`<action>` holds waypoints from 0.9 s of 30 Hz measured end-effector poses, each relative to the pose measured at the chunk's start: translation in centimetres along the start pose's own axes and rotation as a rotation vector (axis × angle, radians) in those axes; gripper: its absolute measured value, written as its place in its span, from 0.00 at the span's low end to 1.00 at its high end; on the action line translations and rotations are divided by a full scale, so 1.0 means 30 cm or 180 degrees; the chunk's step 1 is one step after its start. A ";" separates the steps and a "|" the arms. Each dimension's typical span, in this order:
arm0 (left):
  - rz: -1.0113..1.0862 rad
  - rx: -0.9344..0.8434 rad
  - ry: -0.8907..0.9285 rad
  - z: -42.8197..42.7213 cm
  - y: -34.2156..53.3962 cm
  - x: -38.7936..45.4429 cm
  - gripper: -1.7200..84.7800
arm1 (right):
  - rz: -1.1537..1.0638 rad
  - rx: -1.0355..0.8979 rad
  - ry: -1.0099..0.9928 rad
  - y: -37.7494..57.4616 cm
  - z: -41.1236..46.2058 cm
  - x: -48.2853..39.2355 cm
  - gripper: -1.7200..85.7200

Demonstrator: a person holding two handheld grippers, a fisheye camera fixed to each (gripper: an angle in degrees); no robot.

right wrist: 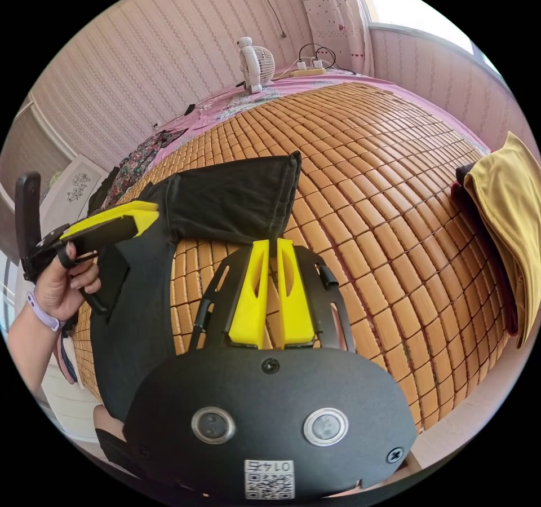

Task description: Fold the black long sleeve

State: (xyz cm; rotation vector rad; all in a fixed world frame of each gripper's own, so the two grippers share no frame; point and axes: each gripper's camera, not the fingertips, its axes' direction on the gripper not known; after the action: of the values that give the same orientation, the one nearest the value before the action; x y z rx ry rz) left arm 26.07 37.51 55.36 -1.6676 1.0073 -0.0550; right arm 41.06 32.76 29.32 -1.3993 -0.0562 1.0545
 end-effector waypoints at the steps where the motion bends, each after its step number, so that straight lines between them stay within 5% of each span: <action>1: 0.0019 -0.0061 0.0005 0.024 -0.029 0.007 0.07 | 0.0016 -0.0002 -0.0035 -0.002 -0.005 0.011 0.04; 15: 0.0180 -0.0378 -0.0307 0.379 -0.421 0.114 0.08 | -0.0135 0.0016 0.0126 -0.019 -0.042 0.018 0.03; 27: -0.0012 -0.0675 -0.0473 0.449 -0.481 0.116 0.03 | 0.0147 -0.0004 -0.0354 -0.034 -0.065 0.142 0.02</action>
State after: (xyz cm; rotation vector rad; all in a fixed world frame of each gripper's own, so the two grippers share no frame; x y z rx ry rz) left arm 43.55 45.80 60.62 -1.8364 0.9221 0.1766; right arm 45.22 34.11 27.38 -1.3478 -0.1063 1.1704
